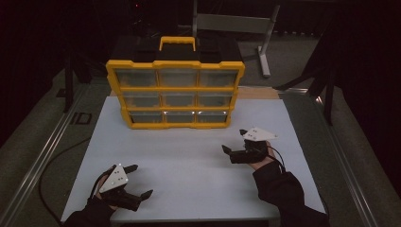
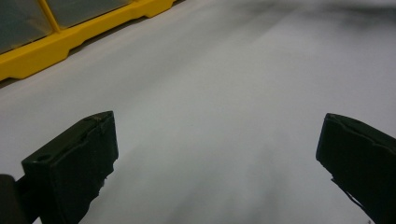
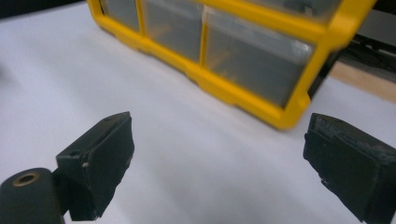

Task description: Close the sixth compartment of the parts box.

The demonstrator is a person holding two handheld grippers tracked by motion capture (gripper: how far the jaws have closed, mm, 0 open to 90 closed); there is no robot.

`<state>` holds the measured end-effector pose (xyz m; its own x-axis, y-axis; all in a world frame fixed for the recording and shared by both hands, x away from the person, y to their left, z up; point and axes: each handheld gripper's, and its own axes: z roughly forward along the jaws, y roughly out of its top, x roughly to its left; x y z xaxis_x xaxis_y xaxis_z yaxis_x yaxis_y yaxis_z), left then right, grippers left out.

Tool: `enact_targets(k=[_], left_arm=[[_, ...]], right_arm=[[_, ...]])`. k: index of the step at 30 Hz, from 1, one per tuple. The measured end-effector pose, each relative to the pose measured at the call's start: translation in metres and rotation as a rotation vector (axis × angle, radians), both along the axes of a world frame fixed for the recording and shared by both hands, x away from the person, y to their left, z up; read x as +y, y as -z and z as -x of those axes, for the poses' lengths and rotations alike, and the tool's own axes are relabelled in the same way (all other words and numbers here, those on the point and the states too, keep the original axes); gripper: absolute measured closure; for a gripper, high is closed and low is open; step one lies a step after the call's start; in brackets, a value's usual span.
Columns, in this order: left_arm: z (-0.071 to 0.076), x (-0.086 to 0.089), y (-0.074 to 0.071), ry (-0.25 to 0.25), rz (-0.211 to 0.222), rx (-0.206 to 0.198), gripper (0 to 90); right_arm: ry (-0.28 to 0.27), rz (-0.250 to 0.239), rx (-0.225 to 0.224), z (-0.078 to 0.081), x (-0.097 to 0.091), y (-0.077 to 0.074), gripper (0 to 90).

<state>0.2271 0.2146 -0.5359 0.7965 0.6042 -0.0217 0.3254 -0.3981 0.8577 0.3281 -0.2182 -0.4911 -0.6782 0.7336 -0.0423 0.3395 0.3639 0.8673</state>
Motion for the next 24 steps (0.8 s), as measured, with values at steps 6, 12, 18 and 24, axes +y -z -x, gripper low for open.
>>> enact_targets(k=[6, 12, 18, 24], left_arm=[[0.000, 0.000, 0.000, 0.000, 0.000, -0.002, 0.0], [0.000, 0.000, 0.000, 0.001, 0.001, -0.001, 0.0], [0.000, -0.001, 0.000, 0.002, -0.001, -0.002, 0.0], [0.000, -0.001, 0.000, 0.006, -0.003, -0.004, 0.0]], right_arm=[[-0.002, 0.016, 0.031, 0.007, -0.016, 0.021, 8.5], [-0.016, 0.012, 0.053, 0.015, -0.030, 0.032, 8.5], [-0.044, 0.032, 0.065, 0.030, -0.044, 0.046, 8.5], [-0.040, 0.052, 0.064, 0.041, -0.053, 0.052, 8.5]])
